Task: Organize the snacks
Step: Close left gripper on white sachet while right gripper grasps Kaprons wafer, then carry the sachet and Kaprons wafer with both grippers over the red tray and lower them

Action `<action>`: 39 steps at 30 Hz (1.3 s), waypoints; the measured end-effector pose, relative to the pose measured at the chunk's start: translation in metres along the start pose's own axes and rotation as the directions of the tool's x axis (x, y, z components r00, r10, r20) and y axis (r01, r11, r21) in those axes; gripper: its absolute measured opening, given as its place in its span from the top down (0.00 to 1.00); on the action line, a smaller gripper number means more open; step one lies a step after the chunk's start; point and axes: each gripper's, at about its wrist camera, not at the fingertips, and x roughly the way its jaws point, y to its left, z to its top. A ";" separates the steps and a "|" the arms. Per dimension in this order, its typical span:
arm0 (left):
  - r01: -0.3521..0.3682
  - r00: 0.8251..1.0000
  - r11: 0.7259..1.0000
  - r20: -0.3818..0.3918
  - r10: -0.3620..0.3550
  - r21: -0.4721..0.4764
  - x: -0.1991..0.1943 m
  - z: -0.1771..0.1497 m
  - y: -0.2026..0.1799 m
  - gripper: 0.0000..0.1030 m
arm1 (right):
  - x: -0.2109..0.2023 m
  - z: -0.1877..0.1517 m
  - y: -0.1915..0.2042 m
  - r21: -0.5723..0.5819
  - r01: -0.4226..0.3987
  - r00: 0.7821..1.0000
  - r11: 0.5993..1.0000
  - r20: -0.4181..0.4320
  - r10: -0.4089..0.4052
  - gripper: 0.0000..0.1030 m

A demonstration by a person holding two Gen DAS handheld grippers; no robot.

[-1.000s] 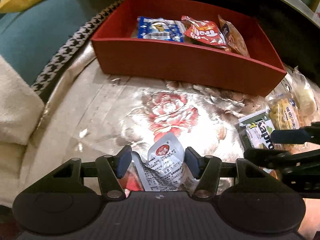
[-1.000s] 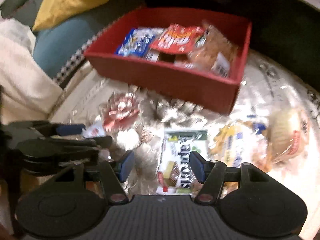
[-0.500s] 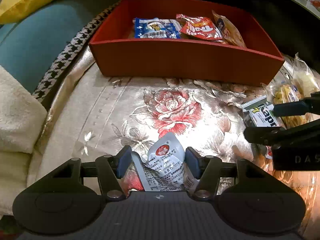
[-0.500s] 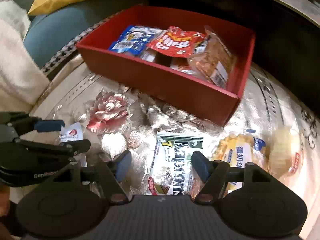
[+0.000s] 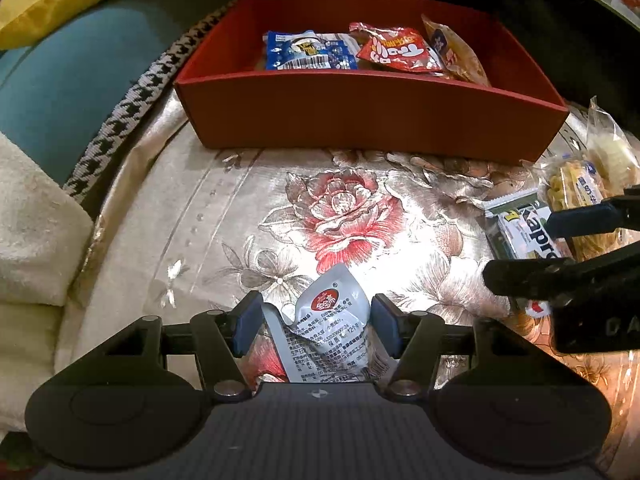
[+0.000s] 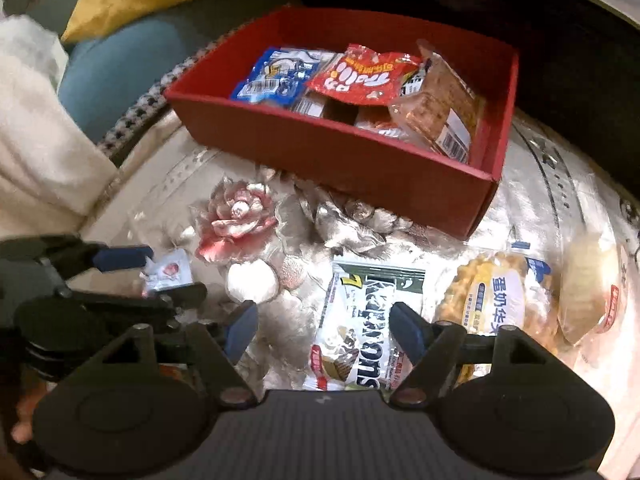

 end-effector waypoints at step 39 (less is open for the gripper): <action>0.052 0.998 0.989 -0.035 -0.058 -0.137 0.005 0.000 0.024 0.36 | 0.012 -0.002 0.013 -0.044 0.050 0.999 0.998 -0.009 -0.051 0.50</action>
